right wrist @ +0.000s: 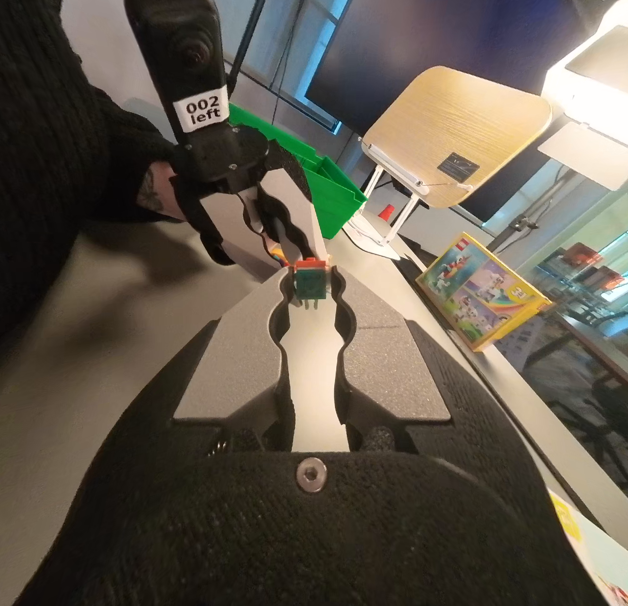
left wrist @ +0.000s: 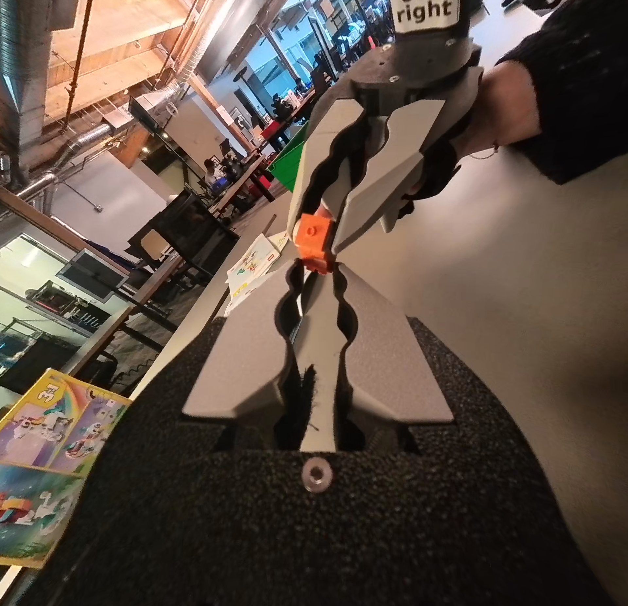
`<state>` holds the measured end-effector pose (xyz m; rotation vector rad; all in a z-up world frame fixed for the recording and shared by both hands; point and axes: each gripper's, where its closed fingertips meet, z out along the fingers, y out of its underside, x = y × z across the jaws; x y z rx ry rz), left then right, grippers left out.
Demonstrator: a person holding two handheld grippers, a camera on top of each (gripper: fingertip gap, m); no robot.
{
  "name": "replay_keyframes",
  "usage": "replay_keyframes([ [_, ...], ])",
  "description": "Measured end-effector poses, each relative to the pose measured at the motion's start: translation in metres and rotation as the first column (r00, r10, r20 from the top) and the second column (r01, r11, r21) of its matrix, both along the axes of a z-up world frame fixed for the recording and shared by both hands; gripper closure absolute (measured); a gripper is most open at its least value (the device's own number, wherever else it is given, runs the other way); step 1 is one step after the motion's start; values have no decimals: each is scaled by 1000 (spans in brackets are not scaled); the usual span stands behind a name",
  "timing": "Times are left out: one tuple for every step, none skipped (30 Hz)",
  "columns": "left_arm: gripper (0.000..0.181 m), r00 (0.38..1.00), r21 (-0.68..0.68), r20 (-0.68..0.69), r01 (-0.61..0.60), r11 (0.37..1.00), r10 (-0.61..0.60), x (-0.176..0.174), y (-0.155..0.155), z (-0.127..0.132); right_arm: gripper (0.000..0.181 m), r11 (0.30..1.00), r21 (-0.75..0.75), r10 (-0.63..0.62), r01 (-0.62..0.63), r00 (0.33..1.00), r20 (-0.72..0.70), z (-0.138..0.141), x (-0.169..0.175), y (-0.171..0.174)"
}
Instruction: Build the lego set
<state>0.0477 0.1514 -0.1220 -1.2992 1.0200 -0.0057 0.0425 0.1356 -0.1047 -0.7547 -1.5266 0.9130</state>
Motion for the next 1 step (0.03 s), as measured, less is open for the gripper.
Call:
replay_keyframes([
  [166, 1000, 0, 1, 0, 1000, 0, 0, 0, 0, 162, 1000, -15, -3, 4, 1000, 7, 0, 0, 0],
])
